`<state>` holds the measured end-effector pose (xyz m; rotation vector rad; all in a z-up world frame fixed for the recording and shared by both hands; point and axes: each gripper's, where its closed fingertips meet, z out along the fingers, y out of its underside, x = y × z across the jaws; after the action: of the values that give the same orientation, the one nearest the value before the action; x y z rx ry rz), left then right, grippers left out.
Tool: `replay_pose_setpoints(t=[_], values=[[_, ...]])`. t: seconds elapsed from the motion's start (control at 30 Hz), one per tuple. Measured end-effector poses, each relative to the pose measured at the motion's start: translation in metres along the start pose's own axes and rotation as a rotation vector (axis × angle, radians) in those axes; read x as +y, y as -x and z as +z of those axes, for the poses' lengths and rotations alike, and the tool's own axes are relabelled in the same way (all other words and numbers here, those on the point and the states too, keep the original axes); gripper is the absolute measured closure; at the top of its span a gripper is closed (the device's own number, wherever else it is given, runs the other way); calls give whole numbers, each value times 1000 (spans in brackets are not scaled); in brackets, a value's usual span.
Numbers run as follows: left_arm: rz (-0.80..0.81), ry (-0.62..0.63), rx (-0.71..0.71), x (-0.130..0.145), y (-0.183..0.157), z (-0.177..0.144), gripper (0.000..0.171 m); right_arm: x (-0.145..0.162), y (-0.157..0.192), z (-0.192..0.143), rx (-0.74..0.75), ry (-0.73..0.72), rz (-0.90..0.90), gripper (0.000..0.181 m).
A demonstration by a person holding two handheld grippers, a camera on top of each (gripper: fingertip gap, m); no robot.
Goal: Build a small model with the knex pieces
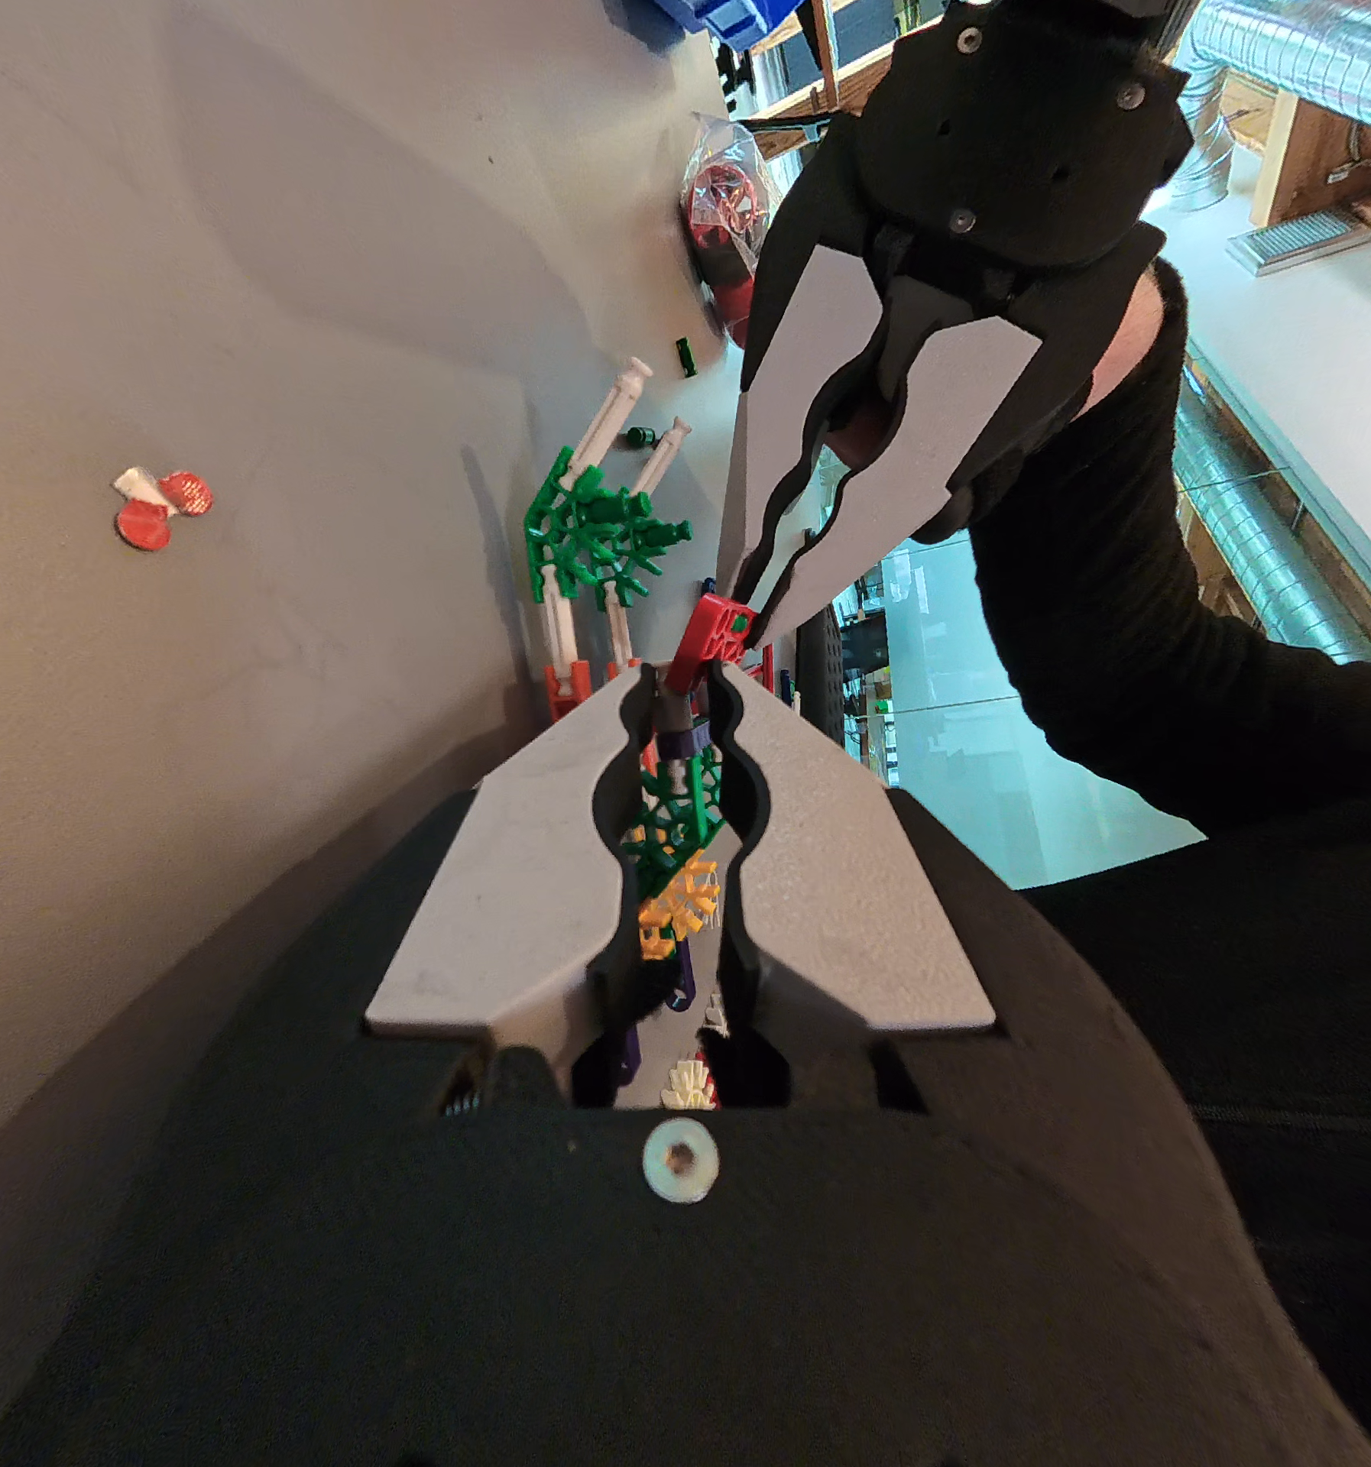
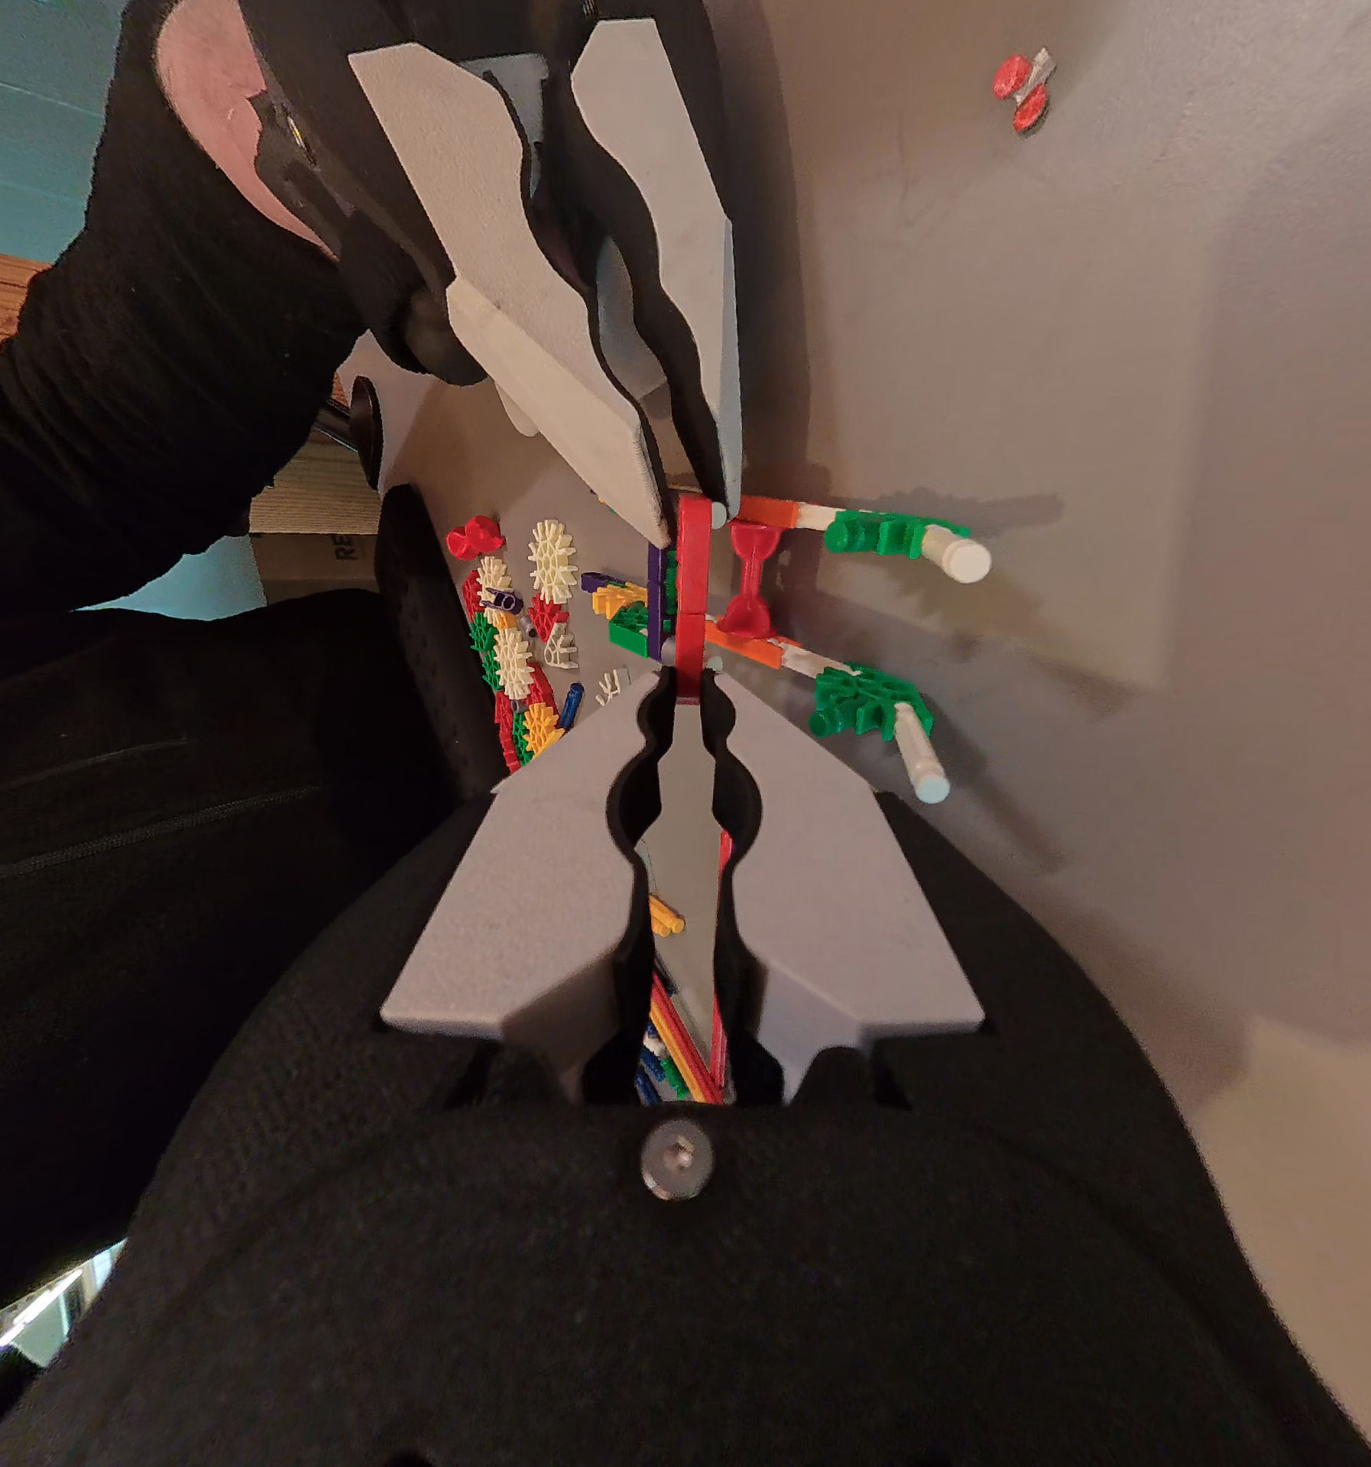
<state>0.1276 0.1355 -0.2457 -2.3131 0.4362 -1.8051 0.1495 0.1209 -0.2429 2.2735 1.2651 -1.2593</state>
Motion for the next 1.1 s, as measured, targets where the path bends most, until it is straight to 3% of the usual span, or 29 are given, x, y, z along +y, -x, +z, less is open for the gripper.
replay_pose_setpoints(t=[0.4,0.53,0.7,0.83,0.97,1.1], values=[[14,-36,3,0,2,0,164,1,-7,3,39,-30,24,172],[16,-47,-8,-1,3,-1,165,-2,-8,-2,70,-95,24,157],[24,-65,-20,-1,3,0,165,2,-5,-18,170,-267,44,152],[15,-114,-30,1,1,1,165,17,1,-4,78,-434,186,149],[2,-165,-46,4,-1,1,165,11,-3,0,-95,-694,334,150],[-17,-212,-50,5,0,0,165,3,2,8,-192,-784,362,160]])
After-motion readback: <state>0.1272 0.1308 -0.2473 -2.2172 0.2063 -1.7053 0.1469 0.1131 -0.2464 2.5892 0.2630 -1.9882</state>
